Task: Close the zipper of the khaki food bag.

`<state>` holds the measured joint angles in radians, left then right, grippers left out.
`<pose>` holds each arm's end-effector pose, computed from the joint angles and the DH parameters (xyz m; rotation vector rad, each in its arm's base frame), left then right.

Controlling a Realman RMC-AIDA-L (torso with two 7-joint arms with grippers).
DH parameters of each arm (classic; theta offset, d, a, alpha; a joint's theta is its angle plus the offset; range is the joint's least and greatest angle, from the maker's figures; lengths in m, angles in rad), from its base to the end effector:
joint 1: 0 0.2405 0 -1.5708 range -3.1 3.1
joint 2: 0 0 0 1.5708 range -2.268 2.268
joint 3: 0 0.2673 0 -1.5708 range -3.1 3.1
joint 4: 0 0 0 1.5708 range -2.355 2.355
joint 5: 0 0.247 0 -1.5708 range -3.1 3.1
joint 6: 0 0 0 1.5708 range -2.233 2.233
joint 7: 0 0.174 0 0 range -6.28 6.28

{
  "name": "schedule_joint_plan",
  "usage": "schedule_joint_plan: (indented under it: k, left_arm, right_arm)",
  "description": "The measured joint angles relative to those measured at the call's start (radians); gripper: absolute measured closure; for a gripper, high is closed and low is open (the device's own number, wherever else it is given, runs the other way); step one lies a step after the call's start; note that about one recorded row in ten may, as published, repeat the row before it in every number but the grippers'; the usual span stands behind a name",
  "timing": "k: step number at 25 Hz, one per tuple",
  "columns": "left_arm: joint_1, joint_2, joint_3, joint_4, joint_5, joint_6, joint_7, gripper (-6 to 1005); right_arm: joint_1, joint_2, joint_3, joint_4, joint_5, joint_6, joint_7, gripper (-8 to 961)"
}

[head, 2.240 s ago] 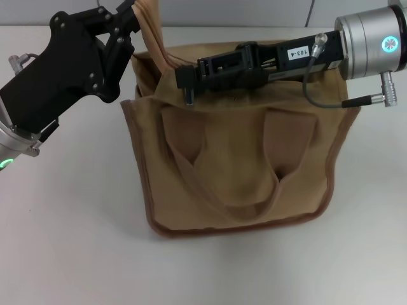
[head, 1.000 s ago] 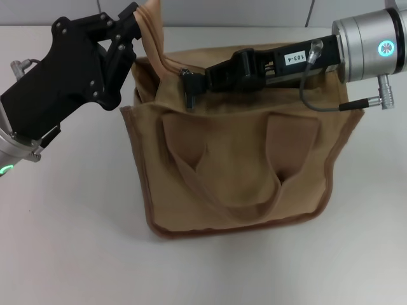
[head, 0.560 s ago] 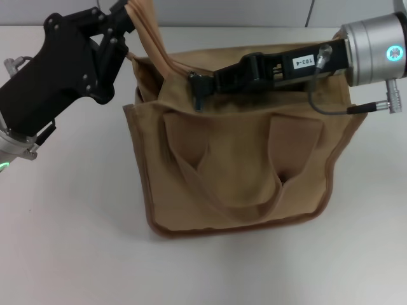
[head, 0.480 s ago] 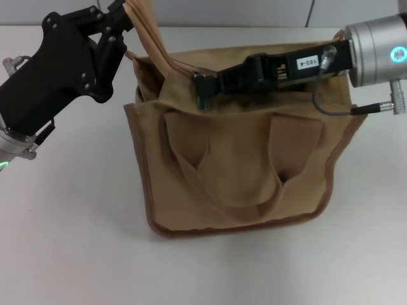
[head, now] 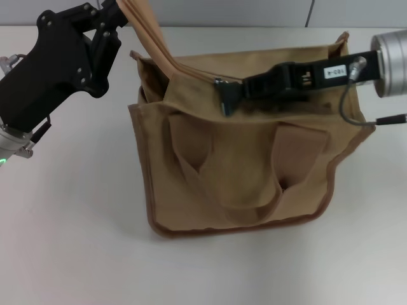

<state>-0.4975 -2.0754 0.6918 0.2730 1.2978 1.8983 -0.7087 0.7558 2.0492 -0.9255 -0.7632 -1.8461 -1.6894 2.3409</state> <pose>-0.2388 0.3371 0.0031 -2.0903 -0.0017 -1.4923 0.1438 0.4075 -0.0253 2.5297 -1.3162 -0.6781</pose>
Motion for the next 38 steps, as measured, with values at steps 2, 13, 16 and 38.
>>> schedule_joint_plan:
  k: [2,13,16,38]
  left_arm:
    - [0.002,0.000,-0.001,0.000,0.000,-0.004,0.000,990]
    - [0.006,0.001,-0.024,-0.011,-0.001,-0.033,0.000,990]
    - [0.003,0.001,-0.026,-0.012,-0.001,-0.044,0.000,990]
    - [0.004,0.002,-0.064,-0.014,0.000,-0.122,-0.015,990]
  right_arm:
    - [-0.013,-0.005,0.001,-0.002,0.001,-0.006,-0.009,949]
    - [-0.077,-0.024,0.096,-0.012,0.002,-0.081,-0.091,950]
    - [-0.094,-0.033,0.116,-0.014,0.002,-0.100,-0.108,950]
    - [-0.177,-0.096,0.206,-0.002,-0.005,-0.181,-0.229,950]
